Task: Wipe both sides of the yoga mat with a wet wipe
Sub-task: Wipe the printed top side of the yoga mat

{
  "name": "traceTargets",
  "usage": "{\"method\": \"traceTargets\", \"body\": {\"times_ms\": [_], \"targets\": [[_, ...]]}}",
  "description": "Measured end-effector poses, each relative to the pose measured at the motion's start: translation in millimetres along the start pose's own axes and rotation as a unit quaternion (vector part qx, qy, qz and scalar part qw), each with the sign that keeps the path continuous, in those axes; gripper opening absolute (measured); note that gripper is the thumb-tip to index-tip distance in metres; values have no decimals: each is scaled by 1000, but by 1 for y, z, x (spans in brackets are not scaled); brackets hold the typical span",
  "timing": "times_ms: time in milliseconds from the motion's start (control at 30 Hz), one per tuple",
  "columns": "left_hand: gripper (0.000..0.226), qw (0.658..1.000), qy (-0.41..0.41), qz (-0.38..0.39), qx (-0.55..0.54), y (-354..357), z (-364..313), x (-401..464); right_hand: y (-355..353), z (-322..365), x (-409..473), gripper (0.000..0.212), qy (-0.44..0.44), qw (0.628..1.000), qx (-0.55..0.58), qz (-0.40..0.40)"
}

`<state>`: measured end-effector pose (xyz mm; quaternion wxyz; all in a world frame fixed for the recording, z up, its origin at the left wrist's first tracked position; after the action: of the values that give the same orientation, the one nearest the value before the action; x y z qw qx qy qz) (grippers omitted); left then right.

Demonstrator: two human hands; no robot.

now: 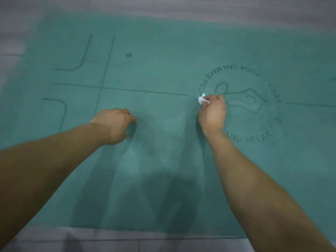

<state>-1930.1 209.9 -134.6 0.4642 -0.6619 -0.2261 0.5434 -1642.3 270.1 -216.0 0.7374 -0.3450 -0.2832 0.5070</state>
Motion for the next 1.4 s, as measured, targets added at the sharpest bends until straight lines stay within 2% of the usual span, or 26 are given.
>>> {"method": "traceTargets", "body": {"times_ms": [67,100,167,200,233,300,367,400,467,533,600,733,800,833,900,1000,1067,1100,1133,1200,1233,1267,1300,1333,1367,1400], "targets": [[25,999,-33,-20,-1,-3,5,-5,33,40,-55,20,-148,984,13,98],[15,997,-55,-43,-12,-1,7,-9,45,59,-90,19,-222,961,16,164],[28,988,-105,-92,-58,12,11,-22,55,76,-137,18,-359,902,23,238],[34,981,-132,-120,-81,23,11,-32,53,75,-134,19,-404,884,20,234],[37,972,-153,-149,-96,35,10,-44,50,67,-118,19,-422,883,9,203],[36,956,-181,-202,-108,61,9,-70,41,42,-60,19,-344,929,-40,131],[30,943,-201,-241,-112,82,16,-88,28,11,4,24,-187,975,-100,71],[27,938,-207,-251,-115,88,21,-94,23,1,26,28,-119,984,-120,52],[22,935,-219,-255,-113,95,35,-102,36,10,38,33,-55,989,-135,18],[19,934,-235,-244,-113,97,46,-108,64,54,7,33,-86,989,-106,59],[16,926,-269,-230,-131,99,52,-115,95,107,-48,26,-167,976,-33,132],[14,919,-302,-209,-145,104,47,-128,107,152,-190,22,-342,899,2,272],[21,923,-297,-198,-142,105,41,-132,91,131,-210,20,-404,875,19,266],[26,926,-289,-198,-139,105,39,-133,82,114,-199,21,-408,880,23,243],[33,930,-272,-204,-137,105,32,-133,62,68,-154,23,-362,918,-9,161],[39,932,-255,-221,-134,103,19,-130,13,1,-74,25,-190,977,-78,50],[40,933,-253,-217,-134,102,11,-127,-5,-16,-67,23,-60,996,-70,7],[40,934,-252,-214,-138,101,7,-125,-2,-9,-84,23,-29,998,-56,8],[40,934,-252,-211,-140,100,3,-123,6,5,-111,22,-32,999,-30,30],[39,936,-249,-205,-143,97,-5,-118,28,41,-187,22,-147,982,24,118],[39,937,-245,-202,-145,95,-9,-115,34,57,-231,24,-240,952,27,187],[38,938,-240,-202,-145,93,-13,-113,32,66,-269,25,-339,905,26,257],[37,941,-232,-202,-142,91,-18,-110,27,65,-291,24,-415,863,23,288],[36,944,-223,-203,-137,89,-21,-106,18,55,-293,21,-450,843,25,294],[36,947,-211,-204,-129,86,-23,-102,7,38,-279,20,-441,855,32,270],[36,950,-199,-206,-126,84,-25,-99,-6,17,-256,23,-395,888,29,233]]}}
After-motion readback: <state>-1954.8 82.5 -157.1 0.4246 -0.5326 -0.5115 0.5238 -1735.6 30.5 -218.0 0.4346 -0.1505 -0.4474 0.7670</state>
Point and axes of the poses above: each hand's wrist, its own x-axis towards the middle knuckle, its own y-axis out of the palm, z = x × y, the point moved 1 cm from there along x, towards the middle knuckle, and after that the axes turned 5 degrees about y, right-handed, at the moved point
